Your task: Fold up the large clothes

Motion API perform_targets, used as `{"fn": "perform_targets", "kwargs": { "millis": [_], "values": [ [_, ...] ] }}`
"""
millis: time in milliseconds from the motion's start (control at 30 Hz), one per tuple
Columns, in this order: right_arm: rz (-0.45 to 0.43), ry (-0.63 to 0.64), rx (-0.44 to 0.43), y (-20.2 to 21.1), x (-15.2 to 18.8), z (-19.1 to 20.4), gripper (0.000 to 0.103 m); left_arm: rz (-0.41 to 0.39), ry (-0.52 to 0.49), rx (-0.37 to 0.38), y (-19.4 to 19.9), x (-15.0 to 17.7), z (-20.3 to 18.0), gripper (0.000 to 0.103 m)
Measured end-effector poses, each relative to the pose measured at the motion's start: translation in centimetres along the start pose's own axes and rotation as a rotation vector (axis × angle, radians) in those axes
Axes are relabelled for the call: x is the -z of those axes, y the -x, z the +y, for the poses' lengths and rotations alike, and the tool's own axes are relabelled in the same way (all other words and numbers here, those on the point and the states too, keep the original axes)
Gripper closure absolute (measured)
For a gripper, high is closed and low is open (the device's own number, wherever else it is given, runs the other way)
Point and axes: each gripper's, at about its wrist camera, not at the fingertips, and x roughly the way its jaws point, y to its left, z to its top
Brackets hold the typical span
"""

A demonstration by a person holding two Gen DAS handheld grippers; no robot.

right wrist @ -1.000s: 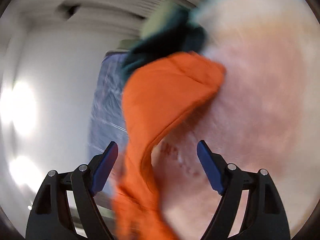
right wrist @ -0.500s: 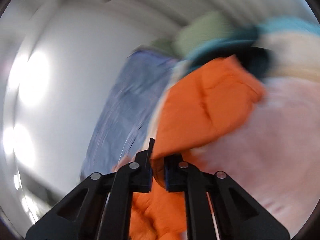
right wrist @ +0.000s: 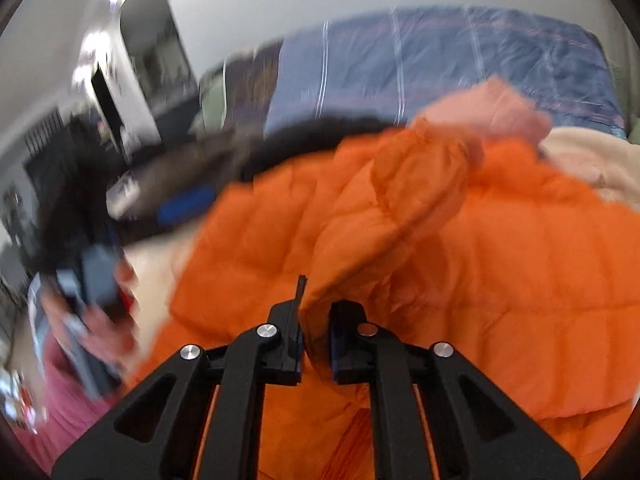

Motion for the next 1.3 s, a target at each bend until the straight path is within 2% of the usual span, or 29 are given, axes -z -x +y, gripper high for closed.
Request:
{"fn": "perform_targets", "kwargs": {
  "millis": [67, 133, 233, 300, 400, 533, 600, 733, 800, 933, 1033, 1067, 1100, 1133, 1167, 1200, 1300],
  "values": [
    [0.018, 0.027, 0.01, -0.5, 0.9, 0.6, 0.067, 0.081, 0.039, -0.052, -2.0, 0.6, 0.5, 0.002],
    [0.012, 0.063, 0.018, -0.5, 1.8, 1.6, 0.061, 0.144, 0.037, -0.061, -3.6, 1.3, 0.4, 0.002],
    [-0.025, 0.106, 0.04, 0.9, 1.4, 1.2, 0.056, 0.167, -0.021, -0.094, -4.8, 2.1, -0.8, 0.002],
    [-0.047, 0.114, 0.038, 1.8, 1.4, 1.0, 0.049, 0.161, -0.036, -0.085, -4.7, 2.1, -1.3, 0.002],
    [-0.036, 0.11, 0.039, 2.1, 1.5, 0.7, 0.049, 0.143, 0.005, -0.044, -3.9, 1.8, -0.8, 0.002],
    [-0.013, 0.084, 0.041, 2.5, 3.9, 0.4, 0.049, 0.138, 0.072, 0.037, -3.1, 1.2, -0.2, 0.002],
    [-0.005, 0.068, 0.033, 2.0, 3.9, 0.2, 0.048, 0.154, 0.062, 0.067, -3.3, 1.3, -0.6, 0.002],
    [0.014, 0.082, 0.034, 1.6, 4.0, 0.5, 0.048, 0.207, 0.051, 0.079, -4.0, 1.7, -1.7, 0.002],
    [0.018, 0.097, 0.038, 1.3, 4.1, 0.8, 0.048, 0.208, 0.025, 0.098, -3.7, 1.8, -2.7, 0.002],
    [0.018, 0.114, 0.033, 0.9, 4.2, 1.3, 0.047, 0.218, -0.035, 0.094, -3.4, 1.8, -4.3, 0.002],
    [0.018, 0.12, 0.034, 0.9, 4.3, 1.5, 0.047, 0.26, -0.087, -0.01, -5.0, 2.6, -4.5, 0.003],
    [0.017, 0.119, 0.037, 1.0, 4.4, 1.5, 0.047, 0.257, -0.104, -0.049, -5.1, 2.8, -4.4, 0.007],
    [0.016, 0.117, 0.039, 1.2, 4.3, 1.4, 0.047, 0.257, -0.125, -0.083, -5.4, 3.1, -4.4, 0.041],
    [0.013, 0.115, 0.039, 1.5, 4.5, 1.4, 0.047, 0.273, -0.141, -0.106, -5.7, 3.2, -4.3, 0.087],
    [0.005, 0.112, 0.04, 2.0, 4.4, 1.1, 0.047, 0.292, -0.123, -0.13, -6.1, 3.3, -3.8, 0.093],
    [-0.01, 0.108, 0.042, 2.8, 4.2, 0.7, 0.047, 0.273, -0.104, -0.145, -5.9, 3.1, -3.5, 0.094],
    [-0.071, 0.076, 0.079, 5.6, 3.6, -1.6, 0.047, 0.148, -0.149, -0.186, -3.4, 2.0, -4.4, 0.095]
  ]
}}
